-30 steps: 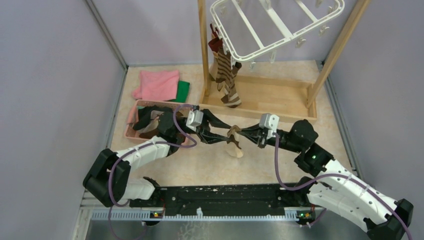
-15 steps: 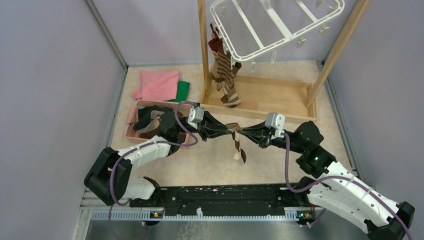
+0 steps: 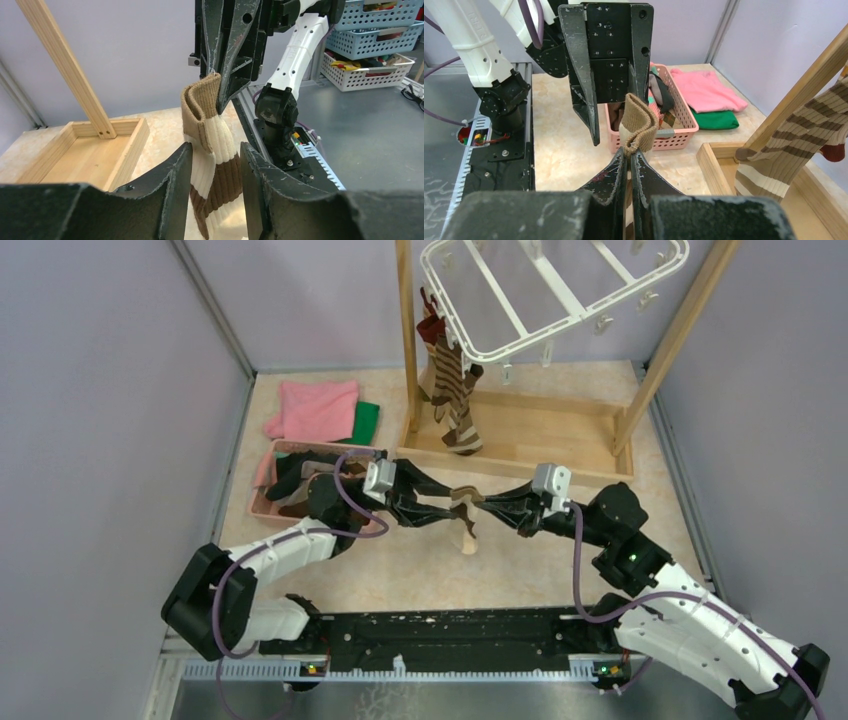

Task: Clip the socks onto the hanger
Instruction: Pick up the sock from the bin.

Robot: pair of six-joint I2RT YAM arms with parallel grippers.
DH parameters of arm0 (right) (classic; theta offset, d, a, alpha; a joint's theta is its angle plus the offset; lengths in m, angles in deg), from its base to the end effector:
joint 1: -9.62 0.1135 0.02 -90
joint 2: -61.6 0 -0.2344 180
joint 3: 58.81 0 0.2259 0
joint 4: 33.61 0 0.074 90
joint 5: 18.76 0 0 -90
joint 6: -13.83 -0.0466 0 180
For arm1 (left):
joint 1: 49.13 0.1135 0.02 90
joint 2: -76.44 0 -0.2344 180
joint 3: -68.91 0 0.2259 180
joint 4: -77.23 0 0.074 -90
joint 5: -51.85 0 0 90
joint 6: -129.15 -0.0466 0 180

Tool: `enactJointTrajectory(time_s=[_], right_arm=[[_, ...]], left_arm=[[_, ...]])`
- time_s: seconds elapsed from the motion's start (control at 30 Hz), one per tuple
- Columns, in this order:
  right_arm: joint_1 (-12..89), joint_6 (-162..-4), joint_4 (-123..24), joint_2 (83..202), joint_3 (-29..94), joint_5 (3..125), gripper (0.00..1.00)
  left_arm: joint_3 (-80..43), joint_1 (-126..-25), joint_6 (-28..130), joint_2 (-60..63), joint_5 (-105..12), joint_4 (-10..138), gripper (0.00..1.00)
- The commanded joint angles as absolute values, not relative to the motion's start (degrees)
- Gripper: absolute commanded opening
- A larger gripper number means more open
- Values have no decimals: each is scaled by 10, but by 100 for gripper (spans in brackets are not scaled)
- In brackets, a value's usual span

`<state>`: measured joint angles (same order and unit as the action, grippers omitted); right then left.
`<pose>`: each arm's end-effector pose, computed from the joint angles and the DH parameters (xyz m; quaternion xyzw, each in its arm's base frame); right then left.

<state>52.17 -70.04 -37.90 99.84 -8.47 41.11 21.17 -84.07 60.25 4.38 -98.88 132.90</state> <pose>0.1094 0.1322 0.3215 -0.4401 0.4976 0.3897 0.6379 0.1704 -0.1687 0.2938 0.4884 0.3664 -0.5720 0.5478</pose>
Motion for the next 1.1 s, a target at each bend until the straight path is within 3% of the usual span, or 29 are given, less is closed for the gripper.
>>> enactJointTrajectory(time_s=[0.0,0.3,0.47,0.6,0.67,0.83,0.93,1.07], right_arm=[[518,-715,-349,991,-80,400,0],[517,-716,-357,987,-79,410,0],[518,-713,-371,986,-79,433,0],[518,-711,-381,979,-77,462,22],[517,-711,-385,974,-76,488,43],[497,-700,-376,974,-54,534,81],[430,-723,-346,1001,-29,527,90],[264,-866,-228,1068,-3,367,90]], left_arm=[[205,-840,665,14,-1014,1447,44],[186,-840,708,-32,-1007,1503,0],[203,-834,707,-19,-980,1517,0],[206,-828,683,6,-975,1476,0],[202,-828,657,22,-975,1420,0],[175,-827,570,72,-970,1216,0],[176,-827,528,101,-959,1149,0],[182,-827,509,123,-954,1124,0]])
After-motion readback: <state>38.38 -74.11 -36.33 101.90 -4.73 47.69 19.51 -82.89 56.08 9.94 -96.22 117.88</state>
